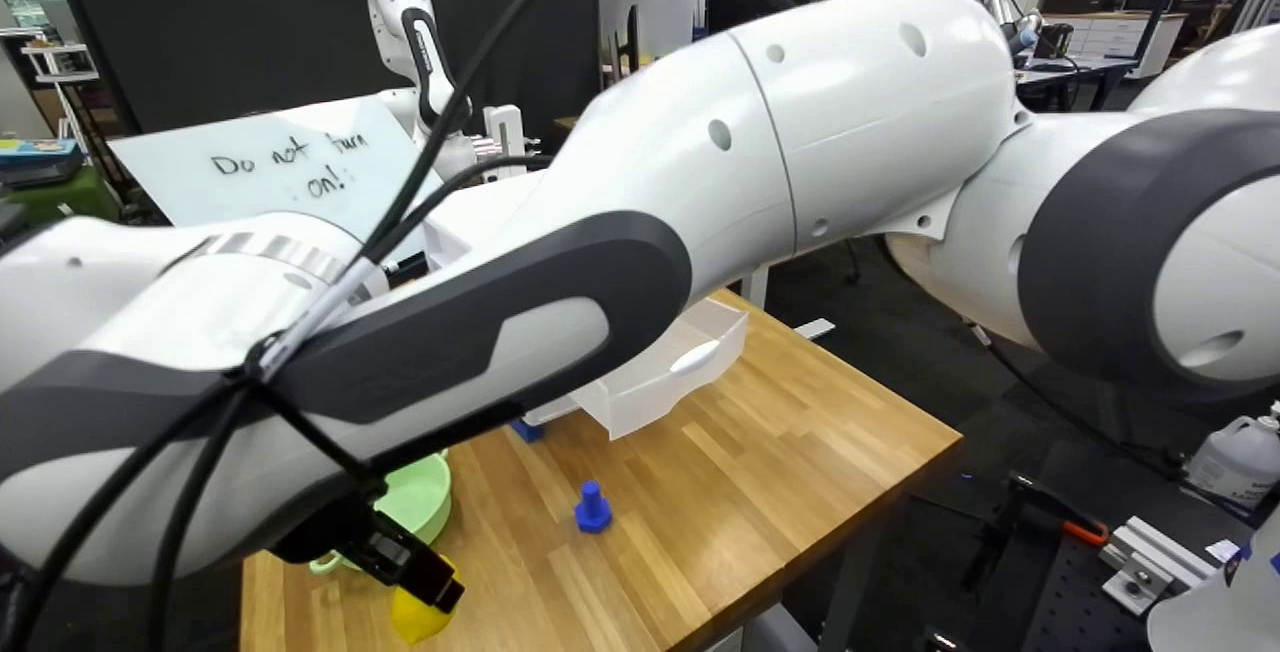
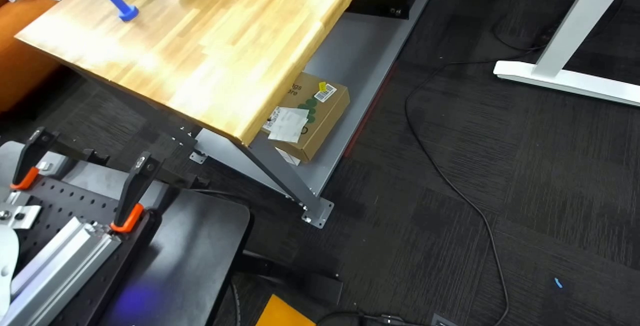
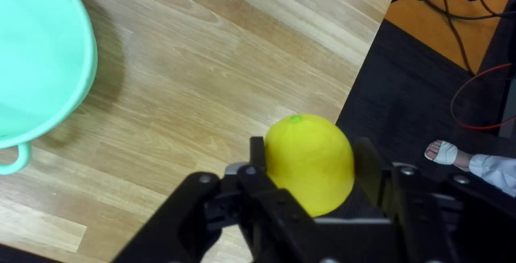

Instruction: Pick up the lemon from the green pot then place it inside the open drawer

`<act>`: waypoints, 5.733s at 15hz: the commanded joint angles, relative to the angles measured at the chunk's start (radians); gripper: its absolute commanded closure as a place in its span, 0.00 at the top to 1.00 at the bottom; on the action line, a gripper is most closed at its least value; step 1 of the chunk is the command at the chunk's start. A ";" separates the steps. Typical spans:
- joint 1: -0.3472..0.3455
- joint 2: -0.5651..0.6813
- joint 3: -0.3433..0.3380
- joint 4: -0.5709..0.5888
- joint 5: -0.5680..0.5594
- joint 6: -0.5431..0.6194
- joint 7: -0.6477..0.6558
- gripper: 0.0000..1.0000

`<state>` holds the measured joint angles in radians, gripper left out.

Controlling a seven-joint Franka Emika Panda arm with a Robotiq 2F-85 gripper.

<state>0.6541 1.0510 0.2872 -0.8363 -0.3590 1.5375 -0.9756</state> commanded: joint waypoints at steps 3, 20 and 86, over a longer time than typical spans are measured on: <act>0.012 -0.076 -0.016 -0.028 -0.034 -0.033 0.052 0.32; 0.016 -0.074 -0.001 -0.005 -0.032 -0.020 0.079 0.57; -0.079 -0.731 -0.081 -0.556 -0.055 0.286 0.792 0.32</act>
<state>0.5957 0.4066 0.2133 -1.2677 -0.4266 1.7677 -0.2437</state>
